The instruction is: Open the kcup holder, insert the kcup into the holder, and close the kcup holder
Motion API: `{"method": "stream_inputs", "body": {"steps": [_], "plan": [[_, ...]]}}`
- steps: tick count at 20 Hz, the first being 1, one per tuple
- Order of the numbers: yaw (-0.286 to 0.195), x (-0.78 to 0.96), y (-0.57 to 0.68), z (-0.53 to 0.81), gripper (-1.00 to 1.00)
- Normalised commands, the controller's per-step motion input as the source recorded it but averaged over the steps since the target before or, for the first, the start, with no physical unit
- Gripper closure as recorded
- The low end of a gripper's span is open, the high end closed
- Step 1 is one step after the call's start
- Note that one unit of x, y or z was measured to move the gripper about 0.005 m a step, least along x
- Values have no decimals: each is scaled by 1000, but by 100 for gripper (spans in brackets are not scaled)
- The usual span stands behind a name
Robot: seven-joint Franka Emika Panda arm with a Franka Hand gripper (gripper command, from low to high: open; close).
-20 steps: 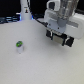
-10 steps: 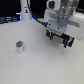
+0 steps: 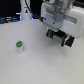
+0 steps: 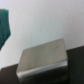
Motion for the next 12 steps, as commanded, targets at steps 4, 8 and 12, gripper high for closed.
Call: {"method": "stream_inputs", "body": {"steps": [4,8,12], "plan": [[-229,-154,-472,242,-100],[-252,-281,-357,188,-100],[-254,-312,-346,94,-100]]}}
